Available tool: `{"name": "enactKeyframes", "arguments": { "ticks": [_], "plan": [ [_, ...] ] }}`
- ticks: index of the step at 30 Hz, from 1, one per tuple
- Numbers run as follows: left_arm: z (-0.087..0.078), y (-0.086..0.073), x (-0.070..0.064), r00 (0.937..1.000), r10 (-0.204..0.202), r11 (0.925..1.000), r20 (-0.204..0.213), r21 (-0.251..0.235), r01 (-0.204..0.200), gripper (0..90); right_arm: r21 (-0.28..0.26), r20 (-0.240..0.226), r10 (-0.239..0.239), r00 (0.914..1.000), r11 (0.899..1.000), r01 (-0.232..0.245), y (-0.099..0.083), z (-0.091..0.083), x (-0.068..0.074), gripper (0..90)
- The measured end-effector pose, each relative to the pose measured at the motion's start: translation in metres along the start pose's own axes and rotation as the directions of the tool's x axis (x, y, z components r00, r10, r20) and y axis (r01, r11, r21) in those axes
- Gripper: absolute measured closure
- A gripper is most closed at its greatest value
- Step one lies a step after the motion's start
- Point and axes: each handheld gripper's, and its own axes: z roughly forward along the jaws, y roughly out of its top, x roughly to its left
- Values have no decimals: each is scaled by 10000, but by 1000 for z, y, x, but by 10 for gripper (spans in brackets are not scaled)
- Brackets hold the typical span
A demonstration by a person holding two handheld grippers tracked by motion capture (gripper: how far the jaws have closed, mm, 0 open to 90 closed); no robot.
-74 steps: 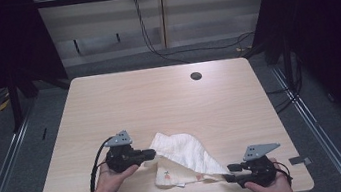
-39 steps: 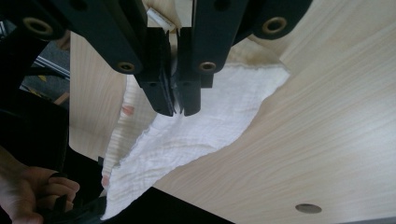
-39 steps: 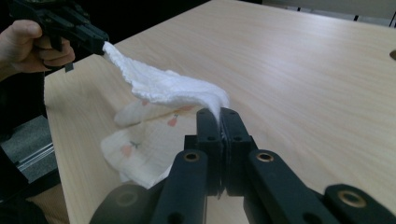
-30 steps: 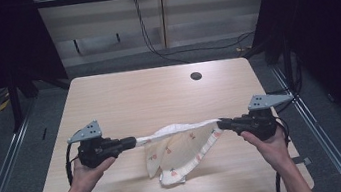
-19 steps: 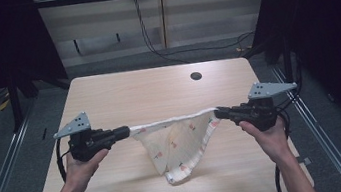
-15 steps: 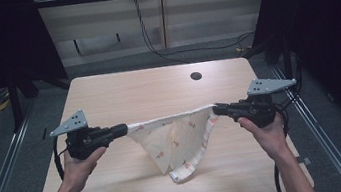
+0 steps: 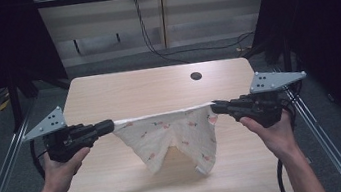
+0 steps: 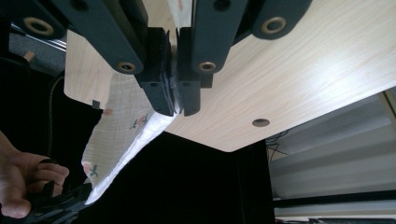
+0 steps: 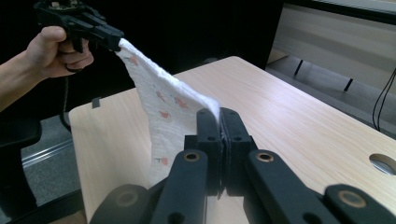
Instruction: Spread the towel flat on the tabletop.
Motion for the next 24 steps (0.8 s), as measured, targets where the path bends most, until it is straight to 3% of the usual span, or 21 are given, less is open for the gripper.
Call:
{"name": "enactKeyframes", "arguments": {
  "ticks": [3, 7, 14, 17, 20, 24],
  "plan": [
    [-7, 5, -5, 9996, 290, 9996, 72, -7, -290, 862, 173, 178, -528, 9984, 9985, 525, 5, -7, 9, 883],
    [-15, 9, -13, 9991, 420, 9990, 62, -149, -419, 863, 242, 117, -652, 9978, 9976, 649, 7, -11, 16, 883],
    [-32, 22, -26, 9974, 687, 9955, 232, -677, -670, 863, -352, -222, -891, 9958, 9955, 883, 20, -30, 34, 882],
    [-35, 28, -30, 9970, 734, 9957, 248, -581, -719, 863, -441, -211, -1052, 9942, 9936, 1041, 24, -35, 40, 882],
    [-32, 24, -31, 9973, 699, 9965, 214, -470, -688, 863, -483, -234, -1033, 9944, 9936, 1021, 19, -36, 41, 882],
    [-17, 7, -21, 9993, 360, 9992, 104, 187, -362, 863, 79, -133, -565, 9983, 9984, 566, -6, -20, 29, 883]
  ]
}}
